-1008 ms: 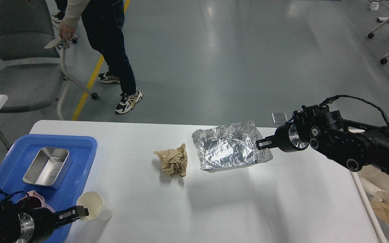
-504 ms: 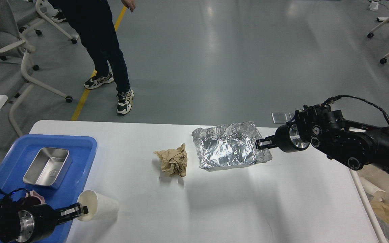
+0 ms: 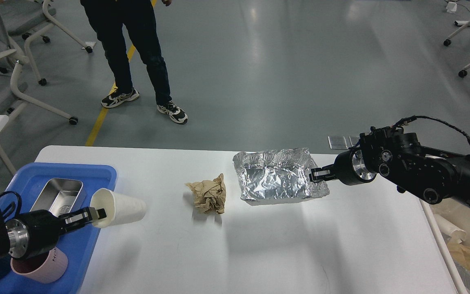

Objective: Tidy desktop
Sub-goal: 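Lift the paper cup and carry it over the foil wrapper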

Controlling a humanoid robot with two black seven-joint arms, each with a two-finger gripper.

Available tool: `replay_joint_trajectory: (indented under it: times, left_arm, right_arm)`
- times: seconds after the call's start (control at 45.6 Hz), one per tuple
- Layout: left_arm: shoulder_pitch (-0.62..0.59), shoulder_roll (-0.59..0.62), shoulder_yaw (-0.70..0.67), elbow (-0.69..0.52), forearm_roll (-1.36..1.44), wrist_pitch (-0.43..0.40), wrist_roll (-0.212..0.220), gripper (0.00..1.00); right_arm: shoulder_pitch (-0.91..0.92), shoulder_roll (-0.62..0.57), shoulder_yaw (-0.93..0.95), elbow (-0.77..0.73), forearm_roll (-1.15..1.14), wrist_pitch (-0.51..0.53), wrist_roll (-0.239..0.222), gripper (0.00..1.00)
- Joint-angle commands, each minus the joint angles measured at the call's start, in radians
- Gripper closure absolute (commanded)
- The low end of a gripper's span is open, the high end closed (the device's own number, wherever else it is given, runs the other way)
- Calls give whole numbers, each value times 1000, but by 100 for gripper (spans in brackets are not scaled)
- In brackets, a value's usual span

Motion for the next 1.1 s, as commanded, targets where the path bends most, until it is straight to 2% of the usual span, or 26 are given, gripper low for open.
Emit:
replay_joint_trajectory:
  times: [0.0,0.263,0.504,0.789,1.074]
  left_arm:
    - [-46,46,-37,-20,-46,-19,1,100]
    - [-262,89,-29,-20,-161,-57,7,100]
    - [-382,79,-14,-17,-175,-102,13,100]
    - [-552,-66,190,35,-175,-100,12,100]
    - [-578,-181,223,107,-190,-94,6,100]
  right_arm:
    - [0,9,-2,1,0,0,0,100]
    - [11,67,-73,10,29,0,-2,100]
    - [41,101,-79,7,29,0,-5,100]
    - [104,113,-79,10,49,9,-3,100]
    - [133,138,-80,8,51,14,-5,100]
